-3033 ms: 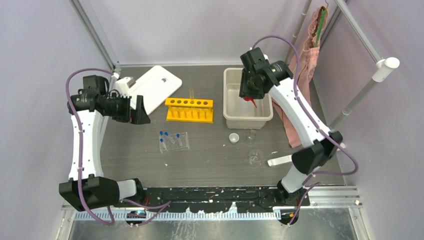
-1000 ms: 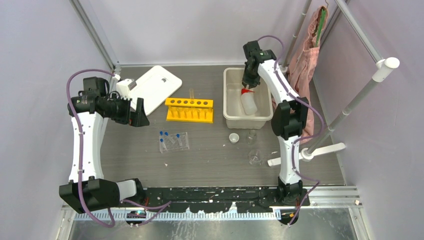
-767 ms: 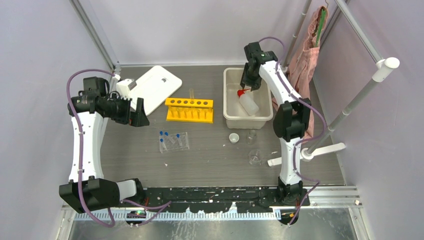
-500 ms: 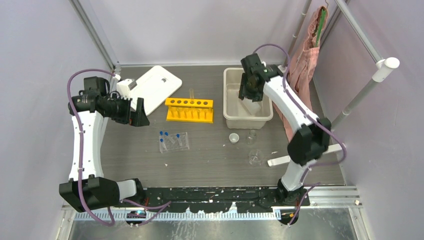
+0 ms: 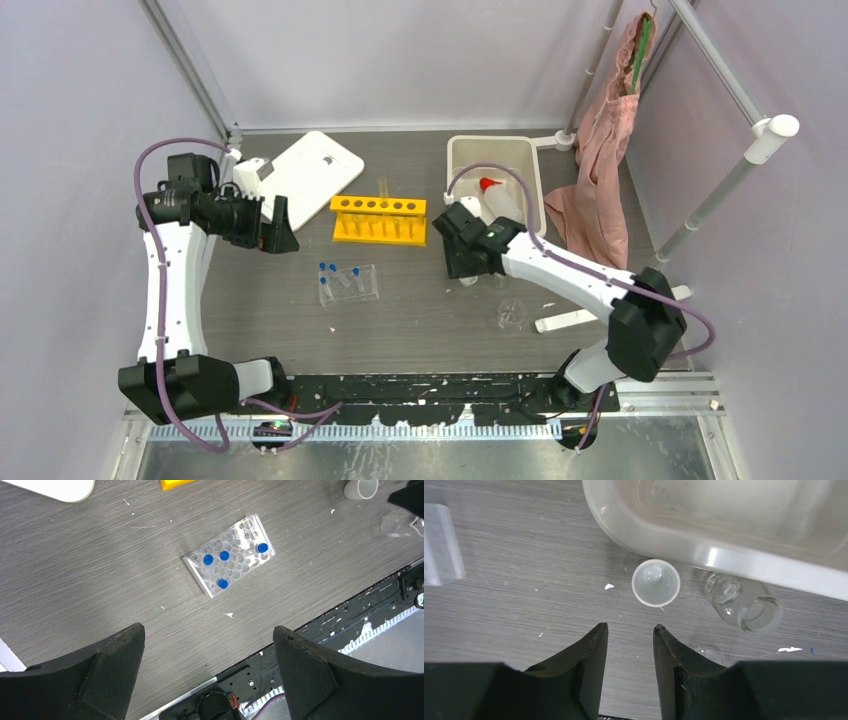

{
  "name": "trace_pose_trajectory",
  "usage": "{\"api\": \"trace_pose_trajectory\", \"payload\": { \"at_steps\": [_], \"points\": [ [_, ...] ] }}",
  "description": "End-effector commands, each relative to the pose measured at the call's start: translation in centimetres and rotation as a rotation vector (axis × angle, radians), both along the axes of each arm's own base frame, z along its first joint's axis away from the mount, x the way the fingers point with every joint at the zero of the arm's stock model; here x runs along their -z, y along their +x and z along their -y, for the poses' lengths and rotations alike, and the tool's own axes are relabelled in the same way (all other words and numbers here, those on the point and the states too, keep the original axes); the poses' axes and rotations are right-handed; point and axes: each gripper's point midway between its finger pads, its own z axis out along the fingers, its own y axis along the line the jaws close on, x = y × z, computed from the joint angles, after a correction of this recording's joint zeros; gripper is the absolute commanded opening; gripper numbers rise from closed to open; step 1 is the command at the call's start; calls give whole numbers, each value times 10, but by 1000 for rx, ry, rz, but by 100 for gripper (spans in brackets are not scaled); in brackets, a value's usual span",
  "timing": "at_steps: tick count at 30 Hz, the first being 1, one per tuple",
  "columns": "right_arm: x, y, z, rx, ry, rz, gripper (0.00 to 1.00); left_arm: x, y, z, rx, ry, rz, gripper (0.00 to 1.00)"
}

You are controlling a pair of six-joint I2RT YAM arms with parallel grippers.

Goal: Organize the chemistry lab equipment

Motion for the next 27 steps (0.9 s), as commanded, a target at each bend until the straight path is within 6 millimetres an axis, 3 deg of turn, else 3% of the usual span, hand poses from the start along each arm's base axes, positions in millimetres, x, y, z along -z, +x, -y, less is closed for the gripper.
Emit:
{"api": "trace_pose_trajectory", "payload": {
  "at_steps": [1,11,20,27],
  "points": [
    [17,18,-17,-12,-13,92,45,-19,-4,0,18,17,73,100],
    [54,34,-22,-38,-96,121,43,-23,-4,-4,8,47,87,100],
    [83,25,-7,-18,-140,105,34,-22,-4,-4,14,46,83,100],
    [91,14,-9,-38,-149,118,25,-22,-4,-3,12,37,81,100]
  ]
}}
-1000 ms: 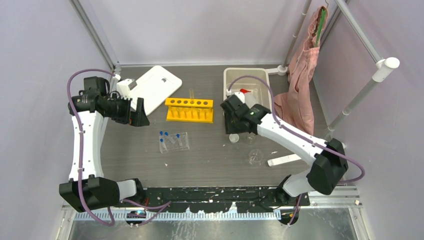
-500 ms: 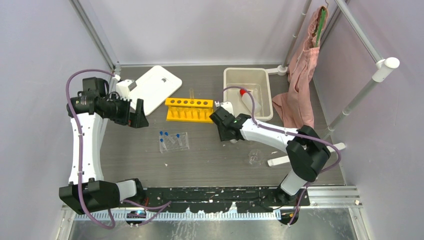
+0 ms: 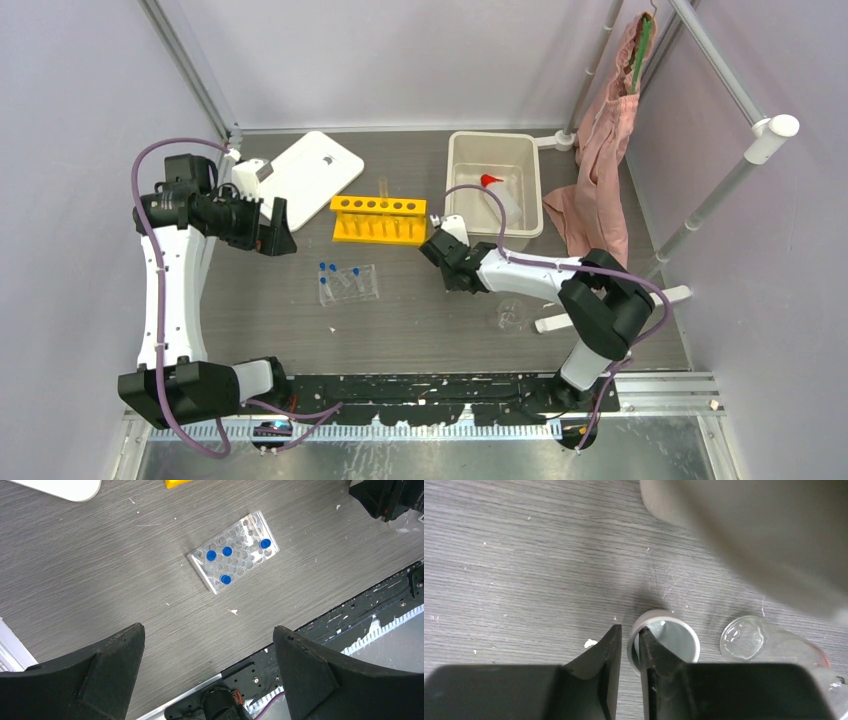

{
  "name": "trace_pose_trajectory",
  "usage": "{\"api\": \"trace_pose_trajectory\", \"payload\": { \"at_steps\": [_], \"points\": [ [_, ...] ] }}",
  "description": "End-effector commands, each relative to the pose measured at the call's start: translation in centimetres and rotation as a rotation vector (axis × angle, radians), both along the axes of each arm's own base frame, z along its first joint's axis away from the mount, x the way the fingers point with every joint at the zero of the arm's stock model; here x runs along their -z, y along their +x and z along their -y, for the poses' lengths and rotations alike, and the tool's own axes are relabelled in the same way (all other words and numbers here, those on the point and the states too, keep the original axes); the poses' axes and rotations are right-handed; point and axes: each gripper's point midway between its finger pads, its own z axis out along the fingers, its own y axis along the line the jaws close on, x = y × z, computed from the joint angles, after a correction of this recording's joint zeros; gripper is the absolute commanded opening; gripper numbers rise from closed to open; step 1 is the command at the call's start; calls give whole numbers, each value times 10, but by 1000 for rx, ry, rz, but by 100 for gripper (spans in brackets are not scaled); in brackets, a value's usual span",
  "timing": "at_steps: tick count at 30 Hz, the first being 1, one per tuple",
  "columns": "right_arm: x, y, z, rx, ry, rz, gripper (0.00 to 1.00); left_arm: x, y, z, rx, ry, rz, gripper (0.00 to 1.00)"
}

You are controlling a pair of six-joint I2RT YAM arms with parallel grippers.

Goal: Organize the chemistry lab equipment

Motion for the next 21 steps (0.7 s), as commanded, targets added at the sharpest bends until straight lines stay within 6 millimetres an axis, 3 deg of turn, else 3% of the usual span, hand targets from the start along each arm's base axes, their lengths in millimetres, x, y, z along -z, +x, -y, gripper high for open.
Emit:
{"api": "trace_pose_trajectory", "payload": {
  "at_steps": [1,4,7,9,14,17,21],
  "points": [
    [-4,-4,-4,-2,8,43,18,-17,1,0,6,6,64,100],
    [-14,-13,-12,-33,30,54,1,-18,0,0,9,9,67,100],
    [-41,-20,-17,-52,68,63,1,-19,-1,0,10,13,71,100],
    [-66,-23,-19,-59,111,67,1,-20,-2,0,11,11,71,100],
    [-153,-30,-28,-95,249,111,1,-20,-3,2,23,5,70,100],
    [-204,-19,-24,-89,251,170,1,-21,-2,4,29,-3,71,100],
    [-250,23,-9,-18,228,229,1,-21,0,4,30,-12,69,100]
  ]
}}
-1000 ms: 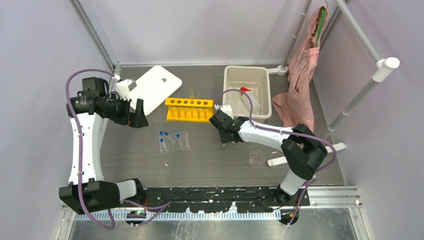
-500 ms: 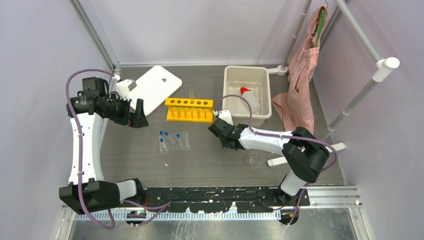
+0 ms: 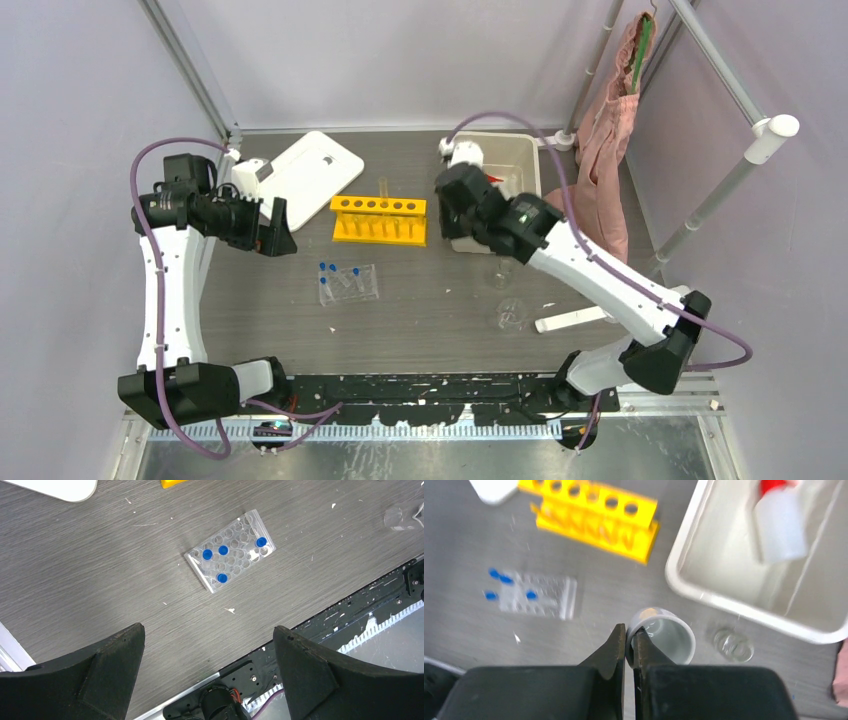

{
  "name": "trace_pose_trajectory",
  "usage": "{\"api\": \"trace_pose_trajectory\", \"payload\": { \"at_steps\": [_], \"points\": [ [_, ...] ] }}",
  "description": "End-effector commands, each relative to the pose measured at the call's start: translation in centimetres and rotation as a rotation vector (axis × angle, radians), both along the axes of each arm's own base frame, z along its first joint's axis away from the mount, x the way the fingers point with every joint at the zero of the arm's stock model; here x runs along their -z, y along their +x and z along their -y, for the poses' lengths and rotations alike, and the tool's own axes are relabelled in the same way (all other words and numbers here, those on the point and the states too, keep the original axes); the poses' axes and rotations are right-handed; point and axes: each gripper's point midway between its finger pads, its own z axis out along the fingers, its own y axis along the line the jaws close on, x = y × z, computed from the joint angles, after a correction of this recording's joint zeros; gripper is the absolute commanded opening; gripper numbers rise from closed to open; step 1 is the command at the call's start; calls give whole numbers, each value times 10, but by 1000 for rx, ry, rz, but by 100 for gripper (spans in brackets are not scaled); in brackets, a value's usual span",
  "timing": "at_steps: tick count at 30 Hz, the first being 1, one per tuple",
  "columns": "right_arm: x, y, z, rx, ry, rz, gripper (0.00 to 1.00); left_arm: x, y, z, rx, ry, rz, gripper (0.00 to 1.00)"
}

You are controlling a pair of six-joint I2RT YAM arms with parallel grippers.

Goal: Organize the chemistry lab equipment

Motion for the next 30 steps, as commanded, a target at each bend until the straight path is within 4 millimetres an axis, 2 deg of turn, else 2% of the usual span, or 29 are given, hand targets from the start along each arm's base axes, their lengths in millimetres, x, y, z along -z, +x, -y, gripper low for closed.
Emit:
{"api": "trace_pose_trajectory", "payload": {
  "at_steps": [1,4,8,11,12,14,17,22,30],
  "points": [
    [-40,42,33,100,-51,34,1,-18,2,3,22,-9,68,100],
    [-42,90,50,175,-78,28,1,-17,4,3,20,-9,65,100],
    [-25,150,60,231,-102,0,1,-14,6,2,24,-8,61,100],
    [4,188,65,266,-138,-42,1,-8,8,1,23,-7,50,100],
    [22,201,67,274,-146,-72,1,-7,9,1,22,-7,47,100],
    [41,220,68,287,-147,-91,1,-3,11,0,21,-8,39,100],
    [66,242,69,300,-142,-111,1,1,13,-1,19,-1,37,100],
    [102,267,67,301,-117,-126,1,7,14,-2,22,3,29,100],
    [155,287,64,286,-83,-168,1,11,12,-3,22,7,20,100]
  ]
}}
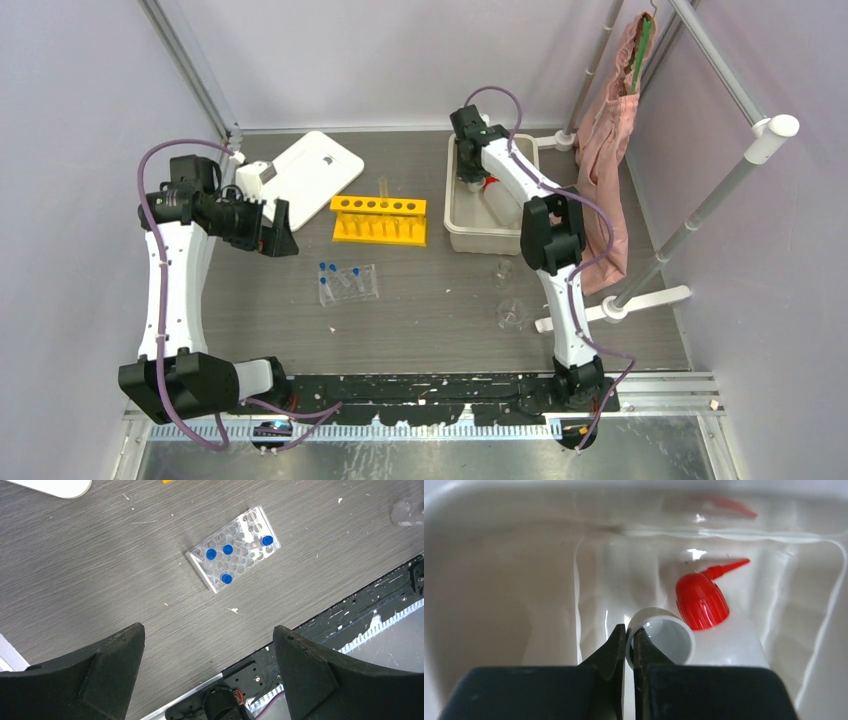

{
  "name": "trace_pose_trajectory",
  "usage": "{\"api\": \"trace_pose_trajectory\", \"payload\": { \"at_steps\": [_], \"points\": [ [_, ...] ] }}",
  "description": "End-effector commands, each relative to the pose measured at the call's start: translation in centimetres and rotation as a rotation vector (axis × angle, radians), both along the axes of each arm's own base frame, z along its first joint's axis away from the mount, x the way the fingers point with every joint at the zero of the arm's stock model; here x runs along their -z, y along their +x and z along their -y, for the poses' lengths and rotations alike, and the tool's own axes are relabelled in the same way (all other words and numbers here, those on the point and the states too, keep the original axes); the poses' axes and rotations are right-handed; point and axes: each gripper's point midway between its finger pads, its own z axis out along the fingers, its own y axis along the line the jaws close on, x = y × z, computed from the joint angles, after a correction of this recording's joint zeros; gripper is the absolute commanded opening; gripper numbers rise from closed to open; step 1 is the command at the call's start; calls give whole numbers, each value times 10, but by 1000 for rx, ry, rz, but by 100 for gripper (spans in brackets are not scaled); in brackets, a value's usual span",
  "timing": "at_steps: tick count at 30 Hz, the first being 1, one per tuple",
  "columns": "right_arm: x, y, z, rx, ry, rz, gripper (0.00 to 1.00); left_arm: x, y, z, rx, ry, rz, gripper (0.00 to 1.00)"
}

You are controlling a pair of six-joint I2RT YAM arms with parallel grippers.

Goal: Organize the chemistry lab equipment

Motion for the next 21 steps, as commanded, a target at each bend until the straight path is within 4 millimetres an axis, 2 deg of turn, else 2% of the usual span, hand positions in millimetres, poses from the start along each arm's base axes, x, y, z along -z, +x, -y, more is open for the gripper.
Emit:
{"api": "trace_pose_trajectory", "payload": {
  "at_steps": [1,6,7,9,10,12,15,21],
  "points": [
    [-9,28,-13,-28,67,94,1,-4,7,-2,12,10,49,100],
    [8,28,-16,-40,72,81,1,-4,8,-2,8,6,48,100],
    [9,27,-16,-41,74,79,6,-4,8,-2,7,4,45,100],
    [6,26,-15,-35,73,87,25,-4,9,-1,8,1,44,100],
    [0,26,-14,-31,76,100,29,-4,9,-1,7,0,44,100],
    [-19,26,-12,-24,83,139,33,-5,8,1,10,-7,45,100],
    [-61,22,-7,-9,101,217,41,-6,6,3,9,-20,47,100],
    [-151,-12,5,18,166,345,57,-7,2,8,16,-45,43,100]
  ]
}}
